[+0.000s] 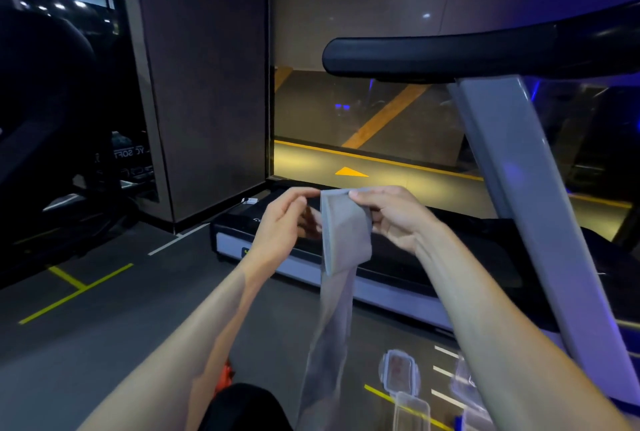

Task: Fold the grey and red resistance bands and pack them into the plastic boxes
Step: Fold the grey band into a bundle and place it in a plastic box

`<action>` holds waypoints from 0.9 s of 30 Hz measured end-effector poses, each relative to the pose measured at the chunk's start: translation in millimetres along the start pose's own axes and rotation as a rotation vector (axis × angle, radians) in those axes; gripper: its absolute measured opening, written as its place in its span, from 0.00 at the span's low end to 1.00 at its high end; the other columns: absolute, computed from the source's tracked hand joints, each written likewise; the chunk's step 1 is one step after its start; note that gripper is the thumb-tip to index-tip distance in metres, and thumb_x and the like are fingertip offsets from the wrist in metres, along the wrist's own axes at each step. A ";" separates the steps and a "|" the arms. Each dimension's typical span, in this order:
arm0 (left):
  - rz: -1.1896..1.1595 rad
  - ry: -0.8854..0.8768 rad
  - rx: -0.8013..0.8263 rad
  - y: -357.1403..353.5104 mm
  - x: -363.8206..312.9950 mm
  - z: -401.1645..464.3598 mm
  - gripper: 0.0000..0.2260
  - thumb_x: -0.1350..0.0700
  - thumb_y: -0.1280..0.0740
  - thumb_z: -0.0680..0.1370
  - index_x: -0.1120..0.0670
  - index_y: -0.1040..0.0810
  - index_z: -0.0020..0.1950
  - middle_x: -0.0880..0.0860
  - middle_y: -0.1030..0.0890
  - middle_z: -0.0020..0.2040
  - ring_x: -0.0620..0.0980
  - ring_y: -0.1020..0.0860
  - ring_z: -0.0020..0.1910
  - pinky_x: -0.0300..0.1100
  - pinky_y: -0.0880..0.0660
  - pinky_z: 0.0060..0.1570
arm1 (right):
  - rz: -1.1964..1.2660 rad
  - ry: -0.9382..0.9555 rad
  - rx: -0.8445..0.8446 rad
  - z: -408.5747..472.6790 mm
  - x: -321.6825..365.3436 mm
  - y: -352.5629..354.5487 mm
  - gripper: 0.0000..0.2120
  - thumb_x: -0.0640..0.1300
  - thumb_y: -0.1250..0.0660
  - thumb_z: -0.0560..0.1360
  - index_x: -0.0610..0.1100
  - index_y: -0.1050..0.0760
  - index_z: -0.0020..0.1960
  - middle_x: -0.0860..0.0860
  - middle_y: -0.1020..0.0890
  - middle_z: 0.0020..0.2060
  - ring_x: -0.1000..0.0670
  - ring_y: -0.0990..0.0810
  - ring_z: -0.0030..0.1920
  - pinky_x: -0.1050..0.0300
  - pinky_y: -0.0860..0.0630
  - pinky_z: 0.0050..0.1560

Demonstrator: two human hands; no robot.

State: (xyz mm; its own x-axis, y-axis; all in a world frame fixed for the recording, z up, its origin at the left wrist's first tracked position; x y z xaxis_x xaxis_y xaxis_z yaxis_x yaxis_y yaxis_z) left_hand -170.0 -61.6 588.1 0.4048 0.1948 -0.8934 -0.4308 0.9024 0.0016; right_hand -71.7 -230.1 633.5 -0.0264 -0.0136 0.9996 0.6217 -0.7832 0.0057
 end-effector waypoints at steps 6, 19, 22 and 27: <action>0.051 0.152 0.183 -3.4 17.7 -19.8 0.13 0.66 0.38 0.81 0.57 0.21 0.63 0.53 0.20 0.33 0.50 0.24 0.31 0.45 0.25 0.35 | 0.045 0.012 0.038 -1.5 27.7 -0.7 0.13 0.40 0.28 0.77 0.35 0.19 0.59 0.47 0.15 0.41 0.52 0.18 0.37 0.60 0.19 0.37; 0.390 -0.026 -0.110 -23.9 40.5 -48.5 0.06 0.54 0.24 0.76 0.49 0.18 0.40 0.47 0.15 0.37 0.40 0.20 0.36 0.31 0.25 0.40 | 0.103 0.023 0.020 -0.4 41.6 -3.3 0.07 0.39 0.28 0.77 0.38 0.17 0.54 0.48 0.15 0.40 0.53 0.18 0.38 0.56 0.18 0.44; 0.372 -0.003 -0.128 -27.7 42.7 -47.5 0.06 0.55 0.26 0.77 0.48 0.19 0.40 0.45 0.15 0.39 0.37 0.19 0.39 0.28 0.26 0.41 | 0.103 0.030 -0.003 0.1 42.4 -2.9 0.06 0.39 0.27 0.77 0.39 0.16 0.53 0.48 0.15 0.39 0.53 0.18 0.38 0.56 0.18 0.44; 0.353 0.038 -0.129 -29.7 45.1 -43.8 0.08 0.56 0.27 0.77 0.48 0.23 0.40 0.47 0.15 0.39 0.43 0.17 0.41 0.34 0.23 0.43 | 0.117 0.024 -0.030 1.9 44.5 -4.0 0.10 0.40 0.26 0.77 0.37 0.17 0.56 0.48 0.15 0.39 0.52 0.17 0.38 0.55 0.18 0.43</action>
State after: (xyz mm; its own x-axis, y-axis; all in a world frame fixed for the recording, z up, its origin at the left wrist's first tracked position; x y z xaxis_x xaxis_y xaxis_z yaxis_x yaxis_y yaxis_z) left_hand -174.3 -96.4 528.1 0.1842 0.4687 -0.8640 -0.6375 0.7260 0.2579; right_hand -73.9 -226.4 678.1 0.0260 -0.1207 0.9923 0.5982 -0.7935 -0.1122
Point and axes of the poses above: each hand's wrist, its own z-axis towards the middle knuckle, its own y-axis out of the back of the hand, x = y × z, the point moved 3 cm from there along z, towards the middle knuckle
